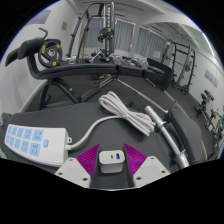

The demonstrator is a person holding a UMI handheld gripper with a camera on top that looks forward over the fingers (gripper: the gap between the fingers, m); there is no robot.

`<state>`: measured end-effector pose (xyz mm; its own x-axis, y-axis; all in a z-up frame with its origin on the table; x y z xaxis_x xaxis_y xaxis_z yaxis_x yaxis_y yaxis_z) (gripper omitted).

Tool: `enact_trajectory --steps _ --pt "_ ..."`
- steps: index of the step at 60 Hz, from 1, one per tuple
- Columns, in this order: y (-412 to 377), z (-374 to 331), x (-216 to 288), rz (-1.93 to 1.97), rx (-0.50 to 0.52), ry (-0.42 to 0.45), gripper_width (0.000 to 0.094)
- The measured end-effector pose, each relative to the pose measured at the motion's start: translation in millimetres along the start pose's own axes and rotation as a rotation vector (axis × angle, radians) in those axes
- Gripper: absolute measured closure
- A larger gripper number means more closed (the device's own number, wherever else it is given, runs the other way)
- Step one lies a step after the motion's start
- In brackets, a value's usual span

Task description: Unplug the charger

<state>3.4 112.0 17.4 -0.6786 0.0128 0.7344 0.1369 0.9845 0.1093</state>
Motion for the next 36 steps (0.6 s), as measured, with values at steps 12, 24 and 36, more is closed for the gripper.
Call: enact_trajectory --steps 12,24,36 --pt "-14 -64 4 -0.008 0.018 0.061 0.0076" --pt "-32 -228 -10 0.035 0.039 0.179 0.0076" --pt "-48 -394 -58 0.078 0.049 0.230 0.0077"
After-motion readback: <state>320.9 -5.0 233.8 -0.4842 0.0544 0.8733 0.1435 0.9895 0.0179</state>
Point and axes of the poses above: the point between the fingertips, and its own axes, seen from behind it with the camera up: y to the right, x up, z forward, the way the camera looks, the point moved 6 cm from there along -z, backward, against the way the camera looks, and after that the axes turned 3 degrees about x, right-handed, at the moved point
